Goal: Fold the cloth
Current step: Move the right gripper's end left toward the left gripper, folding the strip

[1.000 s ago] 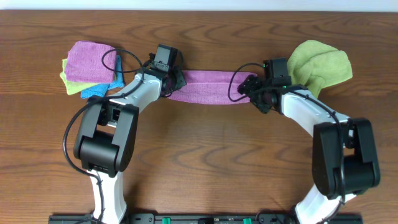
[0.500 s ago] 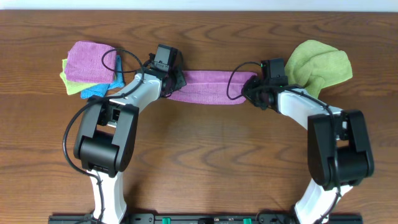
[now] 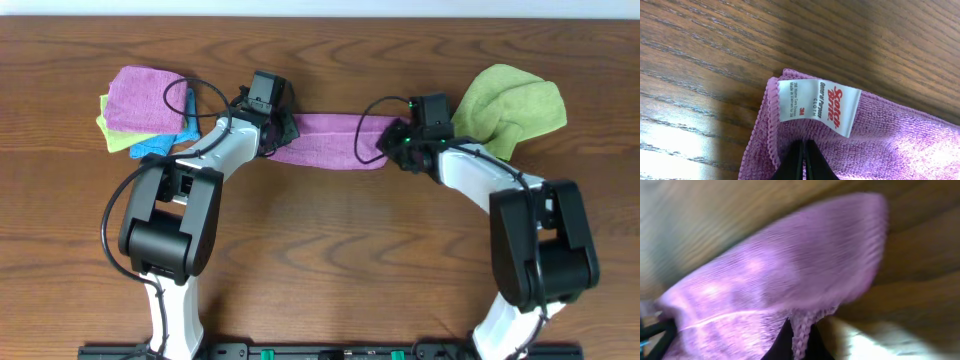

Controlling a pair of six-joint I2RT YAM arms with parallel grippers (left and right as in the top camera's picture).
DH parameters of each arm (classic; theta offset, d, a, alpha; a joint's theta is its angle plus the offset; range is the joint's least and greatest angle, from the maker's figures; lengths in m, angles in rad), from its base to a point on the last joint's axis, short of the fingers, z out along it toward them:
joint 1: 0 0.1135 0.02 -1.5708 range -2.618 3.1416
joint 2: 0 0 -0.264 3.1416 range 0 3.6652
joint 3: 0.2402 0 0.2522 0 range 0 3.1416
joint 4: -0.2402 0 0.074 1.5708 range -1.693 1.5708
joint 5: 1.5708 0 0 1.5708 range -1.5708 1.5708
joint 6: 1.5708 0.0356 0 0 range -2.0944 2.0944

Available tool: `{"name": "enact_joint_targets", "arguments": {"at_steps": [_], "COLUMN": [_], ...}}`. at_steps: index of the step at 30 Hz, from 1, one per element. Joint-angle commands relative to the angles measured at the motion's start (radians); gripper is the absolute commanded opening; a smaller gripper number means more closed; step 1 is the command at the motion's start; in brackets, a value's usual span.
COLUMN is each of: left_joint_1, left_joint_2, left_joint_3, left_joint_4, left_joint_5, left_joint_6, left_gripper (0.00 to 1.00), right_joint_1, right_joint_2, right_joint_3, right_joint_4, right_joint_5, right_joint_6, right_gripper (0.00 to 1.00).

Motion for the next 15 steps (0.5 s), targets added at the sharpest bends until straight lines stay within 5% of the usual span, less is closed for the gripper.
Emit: {"name": "enact_joint_targets", "arguments": {"at_steps": [1, 15], "left_joint_1": [0.002, 0.002], "left_joint_2": [0.023, 0.023], "left_joint_3": [0.003, 0.003], "left_joint_4": [-0.022, -0.026], "left_joint_5": [-0.007, -0.007], "left_joint_6": [0.003, 0.003], "left_gripper": [0.06, 0.06], "right_joint_1": [0.034, 0.126], "right_joint_2": [-0.063, -0.075], "right_joint_3": [-0.006, 0.058], "right_joint_4": [0.003, 0.018], "right_joint_5": [-0.008, -0.013], "right_joint_6": [-0.028, -0.027], "right_gripper": [0.01, 0.01]}}
